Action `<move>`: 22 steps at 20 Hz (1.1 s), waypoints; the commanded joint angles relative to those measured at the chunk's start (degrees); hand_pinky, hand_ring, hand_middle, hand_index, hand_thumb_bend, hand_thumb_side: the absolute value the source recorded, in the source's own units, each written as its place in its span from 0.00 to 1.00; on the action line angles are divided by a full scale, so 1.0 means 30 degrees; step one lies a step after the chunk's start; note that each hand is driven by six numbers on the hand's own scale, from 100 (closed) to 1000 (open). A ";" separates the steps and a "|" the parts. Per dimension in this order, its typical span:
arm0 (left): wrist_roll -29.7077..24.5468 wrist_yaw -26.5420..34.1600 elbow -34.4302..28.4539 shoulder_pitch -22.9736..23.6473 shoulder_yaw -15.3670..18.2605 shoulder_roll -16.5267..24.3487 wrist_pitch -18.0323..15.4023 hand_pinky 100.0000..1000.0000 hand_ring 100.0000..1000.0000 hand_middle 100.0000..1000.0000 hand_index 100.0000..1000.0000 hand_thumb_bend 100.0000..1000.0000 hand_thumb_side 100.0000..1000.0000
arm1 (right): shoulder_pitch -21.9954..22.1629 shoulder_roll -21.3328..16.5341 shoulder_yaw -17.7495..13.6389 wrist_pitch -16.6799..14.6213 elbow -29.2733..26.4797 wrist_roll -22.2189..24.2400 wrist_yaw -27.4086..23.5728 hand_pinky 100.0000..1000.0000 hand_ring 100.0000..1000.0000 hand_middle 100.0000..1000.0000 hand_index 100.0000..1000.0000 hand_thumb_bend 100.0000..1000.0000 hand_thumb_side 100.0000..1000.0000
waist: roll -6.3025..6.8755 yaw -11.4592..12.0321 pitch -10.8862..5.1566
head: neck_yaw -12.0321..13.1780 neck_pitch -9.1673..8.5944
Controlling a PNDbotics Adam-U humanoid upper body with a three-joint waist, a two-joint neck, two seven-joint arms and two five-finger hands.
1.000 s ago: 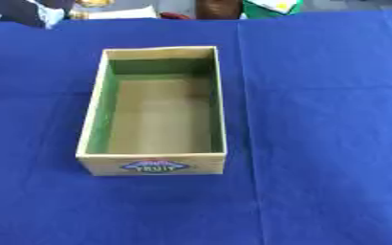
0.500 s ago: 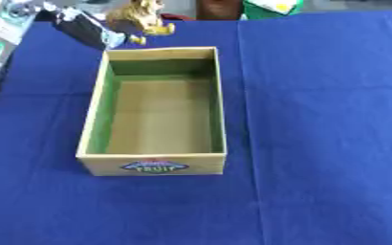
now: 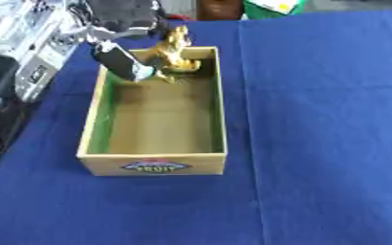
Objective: Pick up objects on the table and place them in the box.
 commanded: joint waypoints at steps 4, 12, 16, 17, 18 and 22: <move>-0.0174 -0.0616 0.0736 0.0146 -0.0465 -0.0967 0.0049 0.30 0.54 0.52 0.64 0.00 0.48 | -0.0271 -0.0264 -0.0028 -0.0084 -0.0273 0.0033 -0.0160 0.79 0.66 0.73 0.84 0.00 0.96 | -0.0108 0.0013 -0.0429 | 0.0136 0.0058; 0.0303 -0.1422 0.1942 0.0649 -0.0682 -0.1413 0.0006 0.31 0.55 0.53 0.65 0.00 0.48 | -0.0224 -0.0268 -0.0052 -0.0059 -0.0273 0.0007 -0.0145 0.79 0.66 0.73 0.84 0.00 0.96 | -0.0111 0.0090 -0.0346 | 0.0061 -0.0067; 0.0314 -0.1768 0.1958 0.0770 -0.0778 -0.1457 -0.0001 0.30 0.55 0.53 0.65 0.00 0.48 | -0.0238 -0.0258 -0.0047 -0.0058 -0.0273 0.0017 -0.0131 0.79 0.66 0.73 0.84 0.00 0.96 | -0.0146 0.0076 -0.0296 | 0.0029 -0.0194; 0.0288 -0.1882 0.1918 0.0782 -0.0812 -0.1473 0.0000 0.31 0.55 0.54 0.65 0.00 0.48 | -0.0240 -0.0256 -0.0050 -0.0054 -0.0273 0.0016 -0.0128 0.79 0.66 0.73 0.84 0.00 0.96 | -0.0157 0.0064 -0.0286 | 0.0042 -0.0225; 0.0253 -0.1983 0.1882 0.0787 -0.0841 -0.1488 0.0003 0.30 0.55 0.54 0.65 0.00 0.49 | -0.0246 -0.0256 -0.0051 -0.0053 -0.0273 0.0016 -0.0124 0.79 0.66 0.73 0.84 0.00 0.96 | -0.0164 0.0051 -0.0276 | 0.0060 -0.0255; 0.0181 -0.2324 0.1597 0.0820 -0.0643 -0.1454 0.0294 0.33 0.57 0.58 0.70 0.00 0.37 | -0.0243 -0.0254 -0.0053 -0.0040 -0.0273 0.0028 -0.0101 0.79 0.66 0.73 0.84 0.00 0.96 | -0.0179 0.0073 -0.0267 | 0.0065 -0.0250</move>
